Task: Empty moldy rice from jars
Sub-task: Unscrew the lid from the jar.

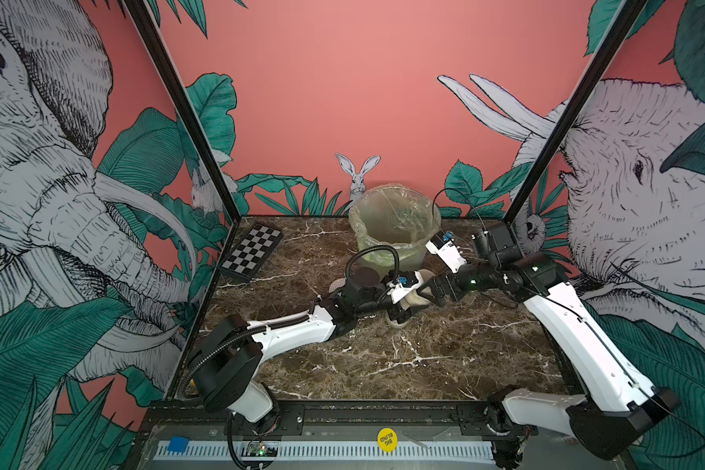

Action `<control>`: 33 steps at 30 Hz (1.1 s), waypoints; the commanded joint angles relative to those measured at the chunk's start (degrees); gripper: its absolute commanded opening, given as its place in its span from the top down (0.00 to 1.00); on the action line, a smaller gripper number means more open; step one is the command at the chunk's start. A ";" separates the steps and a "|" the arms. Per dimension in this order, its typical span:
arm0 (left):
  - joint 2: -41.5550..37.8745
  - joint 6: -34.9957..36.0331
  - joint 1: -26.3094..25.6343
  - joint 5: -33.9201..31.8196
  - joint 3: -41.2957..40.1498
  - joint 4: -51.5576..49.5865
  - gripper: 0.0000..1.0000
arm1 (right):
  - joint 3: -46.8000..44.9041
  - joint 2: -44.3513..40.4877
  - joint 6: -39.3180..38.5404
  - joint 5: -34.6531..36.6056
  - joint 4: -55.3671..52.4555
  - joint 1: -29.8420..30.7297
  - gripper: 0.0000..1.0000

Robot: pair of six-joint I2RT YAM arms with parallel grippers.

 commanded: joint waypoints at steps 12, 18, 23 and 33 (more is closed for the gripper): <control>-1.99 -0.55 0.21 0.76 1.98 5.43 1.00 | 1.95 1.83 -2.22 0.96 1.92 1.34 0.01; -1.83 -0.96 0.16 1.33 2.33 5.56 1.00 | 0.87 1.63 -2.66 0.46 2.73 1.39 0.01; -1.86 -1.35 0.20 1.61 2.22 5.62 1.00 | 0.26 1.46 -3.18 -0.06 3.30 1.36 0.03; -1.83 -1.91 0.30 1.79 2.30 5.97 1.00 | -2.15 0.43 -3.58 -0.97 4.69 1.39 0.05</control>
